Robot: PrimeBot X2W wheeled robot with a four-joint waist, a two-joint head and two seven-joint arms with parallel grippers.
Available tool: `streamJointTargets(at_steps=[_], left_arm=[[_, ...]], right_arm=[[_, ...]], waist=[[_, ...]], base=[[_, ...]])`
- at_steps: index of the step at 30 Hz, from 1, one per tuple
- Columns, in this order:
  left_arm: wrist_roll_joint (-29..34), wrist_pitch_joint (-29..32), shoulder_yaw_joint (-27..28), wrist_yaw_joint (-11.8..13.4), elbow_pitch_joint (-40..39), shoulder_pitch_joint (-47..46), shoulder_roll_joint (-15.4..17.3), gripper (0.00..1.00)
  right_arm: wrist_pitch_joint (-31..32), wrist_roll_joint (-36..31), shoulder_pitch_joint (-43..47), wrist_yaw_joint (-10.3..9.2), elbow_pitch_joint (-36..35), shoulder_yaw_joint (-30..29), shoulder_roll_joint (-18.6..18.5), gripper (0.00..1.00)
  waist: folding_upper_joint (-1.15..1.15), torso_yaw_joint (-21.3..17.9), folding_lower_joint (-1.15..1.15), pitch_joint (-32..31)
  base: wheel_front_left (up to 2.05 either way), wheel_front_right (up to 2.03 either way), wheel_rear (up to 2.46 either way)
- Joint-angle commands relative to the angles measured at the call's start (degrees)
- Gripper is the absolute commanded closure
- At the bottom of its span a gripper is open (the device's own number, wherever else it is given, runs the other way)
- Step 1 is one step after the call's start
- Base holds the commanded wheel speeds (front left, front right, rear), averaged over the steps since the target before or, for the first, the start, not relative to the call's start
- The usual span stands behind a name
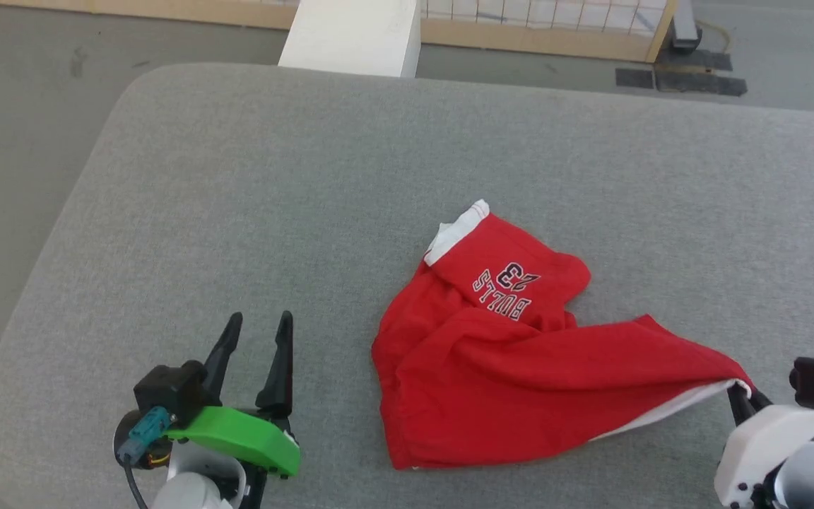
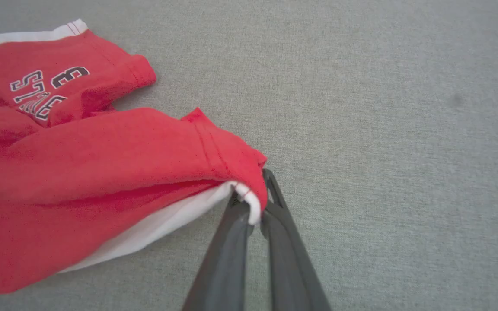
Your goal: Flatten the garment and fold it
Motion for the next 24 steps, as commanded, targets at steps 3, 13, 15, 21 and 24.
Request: streamJointTargets(at_steps=[3,13,15,21,24], left_arm=[[-0.2,0.4,-0.5,-0.4,0.1,1.2,0.9,0.0],[-0.8,6.9,-10.0,-1.5,1.7,-3.1,1.3,0.0],[-0.1,10.5,-12.5,-1.5,3.2,-5.0,2.0,0.0],[1.2,20.4,-17.1,-1.6,9.8,-13.7,3.5,0.0],[1.4,25.5,-19.1,-1.6,13.2,-17.8,4.2,0.0]], right_arm=[[-0.9,0.9,1.2,-0.1,1.1,-1.0,-0.1,0.0],[-10.1,-1.4,0.3,-0.1,-1.2,-7.8,-0.1,0.0],[-11.3,-1.2,-0.1,-0.1,-1.8,-6.9,-0.1,0.0],[-12.5,0.0,-1.4,-0.1,-2.2,-2.7,-0.1,0.0],[-13.1,0.5,-2.3,-0.1,-2.3,-0.6,-0.1,0.0]], waist=[[0.0,-0.2,0.0,-0.7],[0.0,-1.1,0.0,-1.2],[0.0,-1.8,0.0,-0.9],[0.0,-4.2,0.0,1.1],[0.0,-5.7,0.0,2.7]], base=[[0.0,0.0,0.0],[0.0,0.0,0.0],[0.0,0.0,0.0],[0.0,0.0,0.0],[0.0,0.0,0.0]])
